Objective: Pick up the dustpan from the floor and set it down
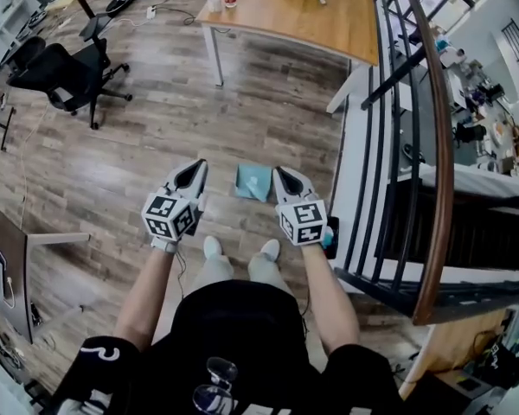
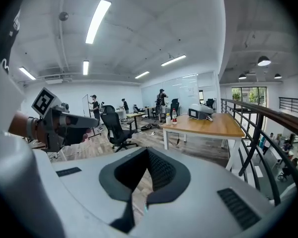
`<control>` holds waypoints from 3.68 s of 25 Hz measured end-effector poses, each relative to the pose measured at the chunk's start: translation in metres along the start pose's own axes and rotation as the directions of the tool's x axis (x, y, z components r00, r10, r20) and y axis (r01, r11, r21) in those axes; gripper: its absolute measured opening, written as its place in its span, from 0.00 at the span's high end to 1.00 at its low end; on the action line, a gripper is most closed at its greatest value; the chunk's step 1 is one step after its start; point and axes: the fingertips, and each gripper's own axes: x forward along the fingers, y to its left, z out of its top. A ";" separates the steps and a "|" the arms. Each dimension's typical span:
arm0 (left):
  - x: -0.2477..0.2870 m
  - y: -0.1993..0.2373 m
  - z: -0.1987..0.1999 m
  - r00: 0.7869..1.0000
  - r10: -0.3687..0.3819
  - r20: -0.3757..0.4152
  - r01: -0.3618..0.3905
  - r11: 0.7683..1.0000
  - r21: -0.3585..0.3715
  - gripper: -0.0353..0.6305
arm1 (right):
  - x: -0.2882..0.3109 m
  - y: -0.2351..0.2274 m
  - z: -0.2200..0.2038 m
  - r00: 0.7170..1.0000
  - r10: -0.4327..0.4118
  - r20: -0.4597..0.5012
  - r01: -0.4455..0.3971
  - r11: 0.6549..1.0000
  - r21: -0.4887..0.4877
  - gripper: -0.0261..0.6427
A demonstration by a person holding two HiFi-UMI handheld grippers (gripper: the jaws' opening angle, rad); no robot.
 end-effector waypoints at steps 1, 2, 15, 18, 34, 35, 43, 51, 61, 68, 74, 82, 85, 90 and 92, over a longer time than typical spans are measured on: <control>0.003 0.004 -0.006 1.000 0.004 -0.008 -0.005 1.000 -0.006 0.95 | 0.007 0.000 -0.008 1.000 0.009 -0.013 -0.009 1.000 0.003 0.97; 0.006 0.008 -0.012 1.000 0.008 -0.018 -0.009 1.000 -0.013 0.95 | 0.014 0.000 -0.016 1.000 0.018 -0.024 -0.018 1.000 0.006 0.97; 0.040 0.064 -0.095 0.989 0.013 -0.148 -0.027 0.996 -0.090 0.95 | 0.102 0.017 -0.107 0.977 0.100 -0.191 -0.102 0.995 -0.002 0.97; 0.044 0.075 -0.117 0.985 0.011 -0.173 -0.028 0.995 -0.097 0.95 | 0.120 0.020 -0.137 0.966 0.115 -0.232 -0.118 0.993 0.005 0.85; 0.081 0.116 -0.223 0.957 -0.036 -0.287 -0.004 0.991 -0.137 0.95 | 0.199 0.033 -0.299 0.870 0.098 -0.484 -0.145 0.988 -0.060 0.61; 0.083 0.118 -0.227 0.956 -0.038 -0.291 -0.003 0.990 -0.139 0.95 | 0.203 0.032 -0.306 0.862 0.096 -0.497 -0.146 0.987 -0.064 0.61; 0.083 0.128 -0.247 0.949 -0.042 -0.312 -0.011 0.986 -0.165 0.95 | 0.219 0.029 -0.346 0.823 0.062 -0.564 -0.132 0.988 -0.084 0.65; 0.079 0.130 -0.256 0.944 -0.045 -0.325 -0.012 0.985 -0.172 0.95 | 0.219 0.021 -0.366 0.795 0.002 -0.607 -0.114 0.983 -0.146 0.82; 0.070 0.128 -0.253 0.944 -0.048 -0.328 -0.010 0.985 -0.172 0.95 | 0.211 0.015 -0.361 0.789 -0.015 -0.614 -0.098 0.984 -0.149 0.83; 0.065 0.124 -0.243 0.947 -0.052 -0.316 0.000 0.987 -0.161 0.95 | 0.198 0.017 -0.351 0.792 -0.003 -0.611 -0.074 0.992 -0.101 0.83; 0.059 0.118 -0.229 0.953 -0.058 -0.297 0.013 0.988 -0.152 0.95 | 0.181 0.019 -0.335 0.803 -0.001 -0.596 -0.054 0.996 -0.074 0.83; 0.042 0.106 -0.202 0.960 -0.078 -0.271 0.041 0.990 -0.138 0.95 | 0.159 0.031 -0.294 0.830 -0.019 -0.558 -0.028 0.997 -0.075 0.83; 0.034 0.103 -0.185 0.965 -0.085 -0.250 0.053 0.990 -0.132 0.95 | 0.152 0.035 -0.269 0.848 -0.033 -0.529 -0.012 0.997 -0.082 0.83; 0.017 0.098 -0.151 0.976 -0.086 -0.198 0.063 0.991 -0.120 0.95 | 0.138 0.044 -0.221 0.877 -0.043 -0.479 0.002 0.996 -0.086 0.83; 0.010 0.096 -0.137 0.980 -0.088 -0.177 0.069 0.991 -0.111 0.95 | 0.132 0.047 -0.201 0.886 -0.046 -0.462 0.009 0.997 -0.082 0.83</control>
